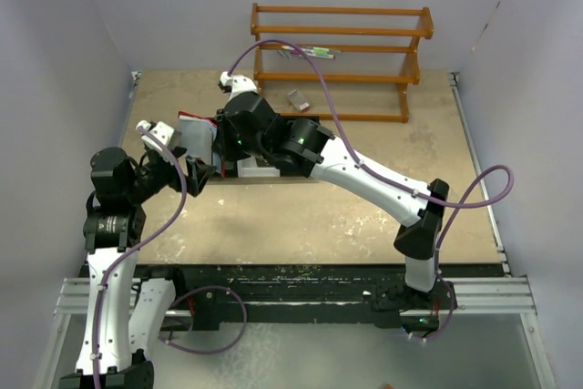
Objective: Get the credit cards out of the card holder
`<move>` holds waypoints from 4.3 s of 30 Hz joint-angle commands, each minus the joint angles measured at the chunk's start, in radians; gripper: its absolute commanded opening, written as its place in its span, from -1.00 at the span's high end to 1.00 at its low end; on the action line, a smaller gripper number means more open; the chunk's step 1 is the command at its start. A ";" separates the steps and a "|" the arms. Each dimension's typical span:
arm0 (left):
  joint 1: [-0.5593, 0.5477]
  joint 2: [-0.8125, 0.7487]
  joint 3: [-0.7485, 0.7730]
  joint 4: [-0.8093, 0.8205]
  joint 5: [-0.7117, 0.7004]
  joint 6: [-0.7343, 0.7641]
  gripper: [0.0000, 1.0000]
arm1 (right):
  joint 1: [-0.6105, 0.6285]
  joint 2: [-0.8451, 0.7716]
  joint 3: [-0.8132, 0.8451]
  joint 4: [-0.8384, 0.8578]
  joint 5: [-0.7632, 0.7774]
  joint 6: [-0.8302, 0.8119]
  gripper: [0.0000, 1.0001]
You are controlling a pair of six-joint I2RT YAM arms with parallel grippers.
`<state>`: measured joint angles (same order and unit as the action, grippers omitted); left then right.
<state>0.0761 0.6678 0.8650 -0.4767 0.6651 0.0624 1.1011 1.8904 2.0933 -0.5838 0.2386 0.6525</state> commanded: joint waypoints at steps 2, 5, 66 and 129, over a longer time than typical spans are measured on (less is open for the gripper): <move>-0.004 0.002 -0.007 0.050 -0.058 0.004 -0.79 | 0.005 -0.058 -0.003 0.083 -0.025 0.019 1.00; -0.004 0.002 -0.014 0.057 -0.106 0.021 -0.73 | 0.008 -0.067 -0.016 0.087 -0.031 0.012 1.00; -0.002 0.098 0.159 0.309 0.600 -0.705 -0.94 | -0.089 -0.627 -0.580 0.347 -0.482 -0.223 1.00; -0.001 0.140 0.119 0.473 0.650 -0.977 0.51 | -0.301 -0.718 -0.865 0.640 -0.882 -0.025 1.00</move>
<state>0.0715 0.8062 0.9764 -0.1047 1.2709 -0.8307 0.8230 1.2068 1.2476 -0.0666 -0.5644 0.5858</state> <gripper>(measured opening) 0.257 0.139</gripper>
